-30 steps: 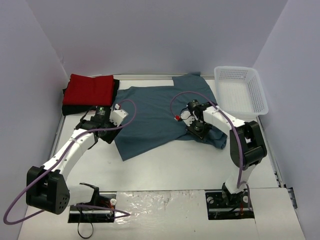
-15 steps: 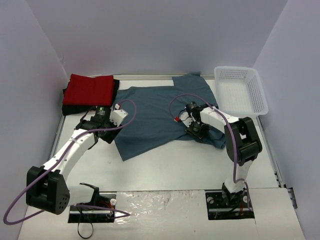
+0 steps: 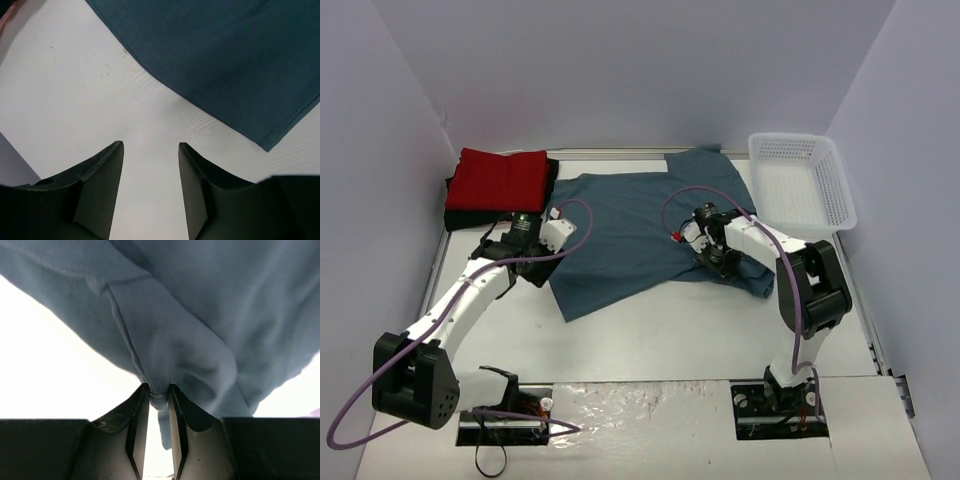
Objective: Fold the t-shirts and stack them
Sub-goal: Flatten out the tshirt
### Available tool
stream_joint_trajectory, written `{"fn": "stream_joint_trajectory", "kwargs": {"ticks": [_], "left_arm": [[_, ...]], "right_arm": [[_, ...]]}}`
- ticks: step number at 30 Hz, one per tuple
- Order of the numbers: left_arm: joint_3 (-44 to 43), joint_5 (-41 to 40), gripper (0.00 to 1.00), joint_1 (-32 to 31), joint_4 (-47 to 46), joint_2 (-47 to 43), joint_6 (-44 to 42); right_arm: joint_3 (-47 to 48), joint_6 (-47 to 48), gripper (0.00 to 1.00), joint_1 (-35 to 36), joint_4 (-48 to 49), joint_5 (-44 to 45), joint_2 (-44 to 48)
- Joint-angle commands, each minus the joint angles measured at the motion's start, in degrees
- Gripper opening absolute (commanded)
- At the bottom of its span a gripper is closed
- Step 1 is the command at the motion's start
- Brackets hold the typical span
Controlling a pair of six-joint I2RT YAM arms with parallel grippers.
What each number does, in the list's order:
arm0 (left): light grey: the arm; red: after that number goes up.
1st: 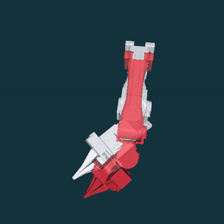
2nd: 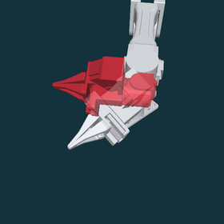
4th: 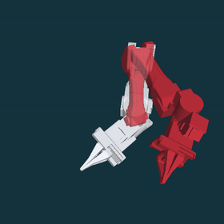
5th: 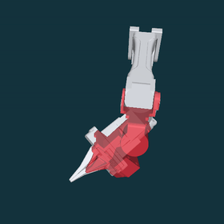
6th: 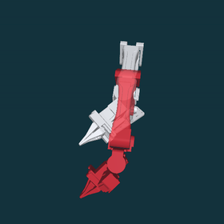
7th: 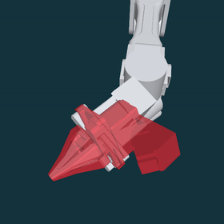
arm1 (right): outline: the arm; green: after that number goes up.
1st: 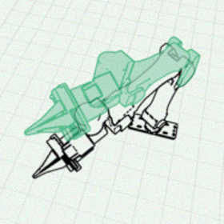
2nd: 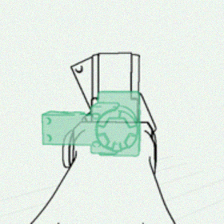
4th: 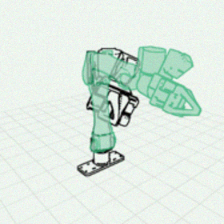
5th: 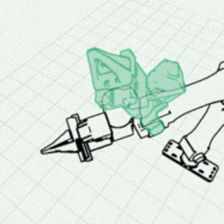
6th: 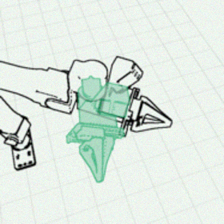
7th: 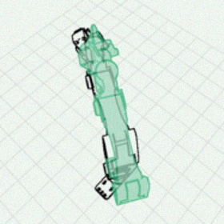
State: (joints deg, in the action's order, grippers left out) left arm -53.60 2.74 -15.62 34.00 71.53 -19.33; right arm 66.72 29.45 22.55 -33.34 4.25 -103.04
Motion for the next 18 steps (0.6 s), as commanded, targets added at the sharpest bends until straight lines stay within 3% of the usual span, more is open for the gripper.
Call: {"fn": "stream_joint_trajectory", "kwargs": {"ticks": [1,7,10,18], "left_arm": [[-0.4,0.1,0.47,0.5,-0.2,-0.4,0.1],[-0.7,0.2,0.47,0.5,0.0,-0.6,0.1],[-0.8,0.2,0.47,0.5,0.0,-0.8,0.1],[-1.0,0.1,0.47,0.5,0.1,-1.0,0.0]], "right_arm": [[-0.2,-0.9,0.18,0.0,-3.7,1.6,4.7],[0.0,-0.9,0.14,0.1,-6.2,0.1,7.7],[0.0,-0.9,0.00,0.3,-7.3,-0.6,9.1],[1.2,-0.4,0.00,4.4,-13.3,-7.7,12.0]]}}
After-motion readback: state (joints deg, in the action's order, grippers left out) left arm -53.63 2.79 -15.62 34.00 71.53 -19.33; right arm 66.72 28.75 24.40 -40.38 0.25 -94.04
